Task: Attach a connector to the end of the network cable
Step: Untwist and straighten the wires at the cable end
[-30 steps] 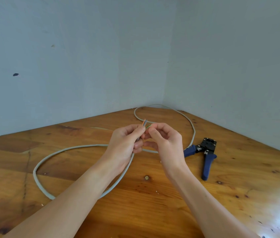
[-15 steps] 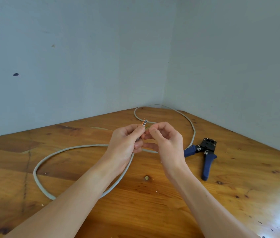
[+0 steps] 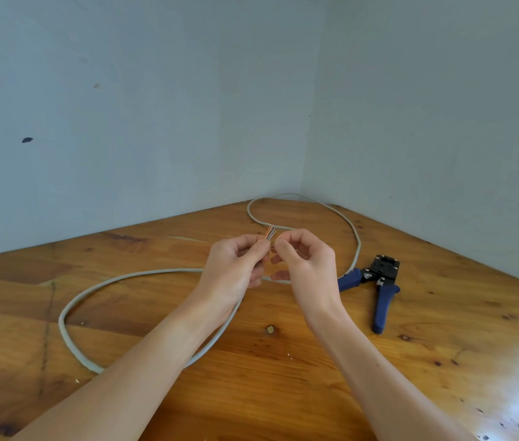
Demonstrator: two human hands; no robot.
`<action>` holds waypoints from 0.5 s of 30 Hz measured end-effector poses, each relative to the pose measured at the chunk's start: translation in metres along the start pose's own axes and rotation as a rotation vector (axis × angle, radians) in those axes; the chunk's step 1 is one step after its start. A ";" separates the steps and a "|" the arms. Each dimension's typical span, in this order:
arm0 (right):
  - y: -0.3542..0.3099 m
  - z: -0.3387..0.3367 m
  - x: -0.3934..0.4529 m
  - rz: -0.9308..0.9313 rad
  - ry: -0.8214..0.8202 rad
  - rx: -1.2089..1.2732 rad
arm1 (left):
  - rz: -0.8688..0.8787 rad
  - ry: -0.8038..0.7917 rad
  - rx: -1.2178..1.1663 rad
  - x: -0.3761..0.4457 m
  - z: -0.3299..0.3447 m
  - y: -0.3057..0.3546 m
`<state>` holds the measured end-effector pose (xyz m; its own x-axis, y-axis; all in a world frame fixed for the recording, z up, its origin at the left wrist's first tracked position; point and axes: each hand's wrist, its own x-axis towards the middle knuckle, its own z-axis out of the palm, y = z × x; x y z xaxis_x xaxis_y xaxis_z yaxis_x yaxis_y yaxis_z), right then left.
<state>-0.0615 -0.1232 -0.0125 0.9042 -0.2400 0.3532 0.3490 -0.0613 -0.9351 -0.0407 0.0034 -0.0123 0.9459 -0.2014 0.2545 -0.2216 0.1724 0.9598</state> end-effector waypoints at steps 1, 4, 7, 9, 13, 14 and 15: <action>0.000 0.000 0.000 0.000 0.003 -0.004 | 0.003 0.000 0.001 0.000 0.000 0.000; -0.001 0.000 -0.001 -0.006 0.011 -0.003 | 0.007 0.004 -0.007 -0.001 -0.001 -0.001; -0.001 0.000 -0.001 -0.010 0.023 -0.008 | 0.003 0.009 -0.027 -0.002 0.000 -0.002; -0.001 0.000 -0.001 -0.010 0.032 -0.016 | 0.008 0.014 -0.021 -0.002 0.000 -0.002; 0.001 0.000 -0.001 -0.009 0.036 -0.015 | 0.033 0.048 0.015 -0.002 0.001 -0.004; 0.001 -0.001 -0.001 -0.008 0.032 -0.015 | 0.046 0.059 0.031 -0.003 0.001 -0.004; 0.001 -0.001 -0.002 -0.008 0.028 -0.015 | 0.061 0.066 0.047 -0.003 0.000 -0.004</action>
<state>-0.0628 -0.1237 -0.0142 0.8940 -0.2665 0.3602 0.3525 -0.0780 -0.9326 -0.0426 0.0030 -0.0172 0.9434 -0.1272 0.3062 -0.2892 0.1363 0.9475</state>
